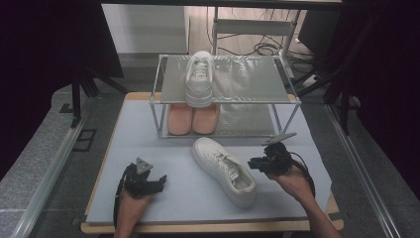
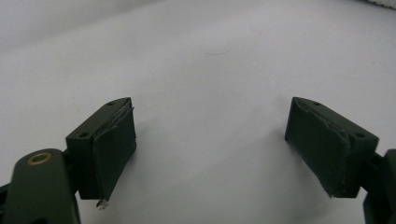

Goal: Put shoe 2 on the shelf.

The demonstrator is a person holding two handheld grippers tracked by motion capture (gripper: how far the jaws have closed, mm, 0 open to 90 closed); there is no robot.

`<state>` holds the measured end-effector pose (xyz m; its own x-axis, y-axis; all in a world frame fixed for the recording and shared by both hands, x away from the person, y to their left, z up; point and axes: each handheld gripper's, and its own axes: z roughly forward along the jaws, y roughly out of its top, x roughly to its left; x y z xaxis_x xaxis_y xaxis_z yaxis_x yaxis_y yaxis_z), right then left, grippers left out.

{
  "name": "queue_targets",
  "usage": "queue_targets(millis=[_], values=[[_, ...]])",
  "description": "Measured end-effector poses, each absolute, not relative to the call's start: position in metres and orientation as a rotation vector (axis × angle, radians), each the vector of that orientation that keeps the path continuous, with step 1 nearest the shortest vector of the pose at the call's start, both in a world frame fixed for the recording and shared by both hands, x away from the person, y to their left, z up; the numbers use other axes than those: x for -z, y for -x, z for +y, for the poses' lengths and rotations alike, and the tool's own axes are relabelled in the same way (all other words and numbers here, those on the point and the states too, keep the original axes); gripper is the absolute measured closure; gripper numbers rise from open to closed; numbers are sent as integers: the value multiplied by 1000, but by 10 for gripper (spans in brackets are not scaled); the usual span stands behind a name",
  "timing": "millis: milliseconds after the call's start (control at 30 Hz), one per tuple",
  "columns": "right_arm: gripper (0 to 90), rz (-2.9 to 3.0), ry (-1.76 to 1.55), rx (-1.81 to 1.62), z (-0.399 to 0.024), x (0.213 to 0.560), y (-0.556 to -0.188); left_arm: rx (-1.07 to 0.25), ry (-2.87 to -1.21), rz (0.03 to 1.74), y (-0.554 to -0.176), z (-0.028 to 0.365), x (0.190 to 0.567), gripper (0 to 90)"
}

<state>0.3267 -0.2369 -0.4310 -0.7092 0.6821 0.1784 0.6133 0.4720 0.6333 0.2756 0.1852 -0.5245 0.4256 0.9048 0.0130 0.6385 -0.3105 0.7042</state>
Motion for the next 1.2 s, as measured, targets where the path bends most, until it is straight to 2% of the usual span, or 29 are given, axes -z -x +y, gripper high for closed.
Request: queue_targets(millis=[300,767,967,1067,1200], values=[[732,2665,-1096,-1038,-230,423,-316,-552,-2052,1298,-276,185,525,164],[613,2768,-1057,-904,-209,439,-324,-551,-2057,1297,-276,185,525,164],[649,2784,-1088,-871,-203,443,-330,-551,-2058,1297,-275,185,524,164],[747,2773,-1128,-834,-201,441,-331,-550,-2057,1298,-275,185,524,164],[775,2782,-1223,-896,-206,440,-336,-551,-2057,1297,-275,185,524,164]])
